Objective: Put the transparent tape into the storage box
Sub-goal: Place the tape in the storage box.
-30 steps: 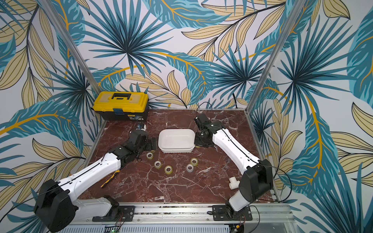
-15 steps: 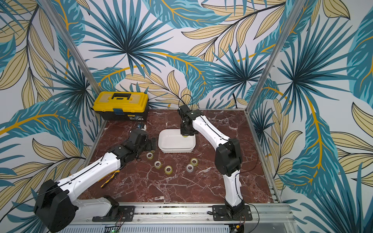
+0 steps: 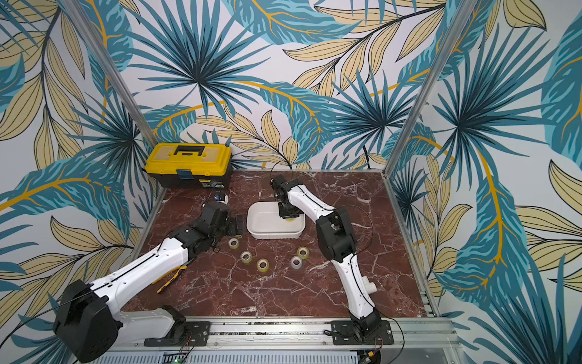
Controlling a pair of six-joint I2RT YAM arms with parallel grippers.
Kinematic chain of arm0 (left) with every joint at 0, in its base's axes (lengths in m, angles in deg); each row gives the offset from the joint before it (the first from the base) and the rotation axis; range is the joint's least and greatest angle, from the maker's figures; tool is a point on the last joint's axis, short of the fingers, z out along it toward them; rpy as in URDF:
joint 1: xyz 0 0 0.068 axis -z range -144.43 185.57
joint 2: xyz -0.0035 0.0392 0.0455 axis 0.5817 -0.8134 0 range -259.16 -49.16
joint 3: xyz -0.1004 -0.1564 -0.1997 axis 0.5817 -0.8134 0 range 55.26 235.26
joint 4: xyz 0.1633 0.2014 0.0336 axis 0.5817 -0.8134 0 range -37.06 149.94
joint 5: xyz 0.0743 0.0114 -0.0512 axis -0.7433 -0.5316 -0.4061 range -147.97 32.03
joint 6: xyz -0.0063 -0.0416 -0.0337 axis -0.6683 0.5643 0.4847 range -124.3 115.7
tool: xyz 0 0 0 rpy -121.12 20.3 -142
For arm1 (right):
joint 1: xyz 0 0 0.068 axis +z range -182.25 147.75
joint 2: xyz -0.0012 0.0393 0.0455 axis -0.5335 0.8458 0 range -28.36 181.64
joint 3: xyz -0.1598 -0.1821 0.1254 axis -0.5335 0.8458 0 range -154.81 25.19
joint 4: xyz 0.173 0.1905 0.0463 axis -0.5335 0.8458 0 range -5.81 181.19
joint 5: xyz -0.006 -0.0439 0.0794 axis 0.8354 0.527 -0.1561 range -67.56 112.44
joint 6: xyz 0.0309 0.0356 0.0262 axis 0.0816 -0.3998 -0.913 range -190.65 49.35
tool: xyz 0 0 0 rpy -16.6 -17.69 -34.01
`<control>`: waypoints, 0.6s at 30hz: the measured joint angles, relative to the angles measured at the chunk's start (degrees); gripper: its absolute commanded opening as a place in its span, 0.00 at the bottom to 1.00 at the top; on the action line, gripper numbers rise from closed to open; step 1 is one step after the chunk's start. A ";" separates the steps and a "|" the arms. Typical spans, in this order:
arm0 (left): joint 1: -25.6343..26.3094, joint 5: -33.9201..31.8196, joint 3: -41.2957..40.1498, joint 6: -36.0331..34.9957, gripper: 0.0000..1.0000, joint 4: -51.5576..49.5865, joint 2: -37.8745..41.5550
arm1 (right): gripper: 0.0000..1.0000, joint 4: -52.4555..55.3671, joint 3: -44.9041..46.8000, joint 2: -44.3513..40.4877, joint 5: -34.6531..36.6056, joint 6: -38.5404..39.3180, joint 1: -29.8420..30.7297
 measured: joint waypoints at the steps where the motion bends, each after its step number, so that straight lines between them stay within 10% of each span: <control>1: 0.00 0.00 0.02 0.02 1.00 -0.13 0.00 | 0.00 0.02 -0.33 0.42 0.20 0.00 0.00; 18: -0.02 -0.09 0.02 0.48 1.00 -0.39 0.00 | 0.22 -0.11 -1.01 1.49 0.50 0.13 0.00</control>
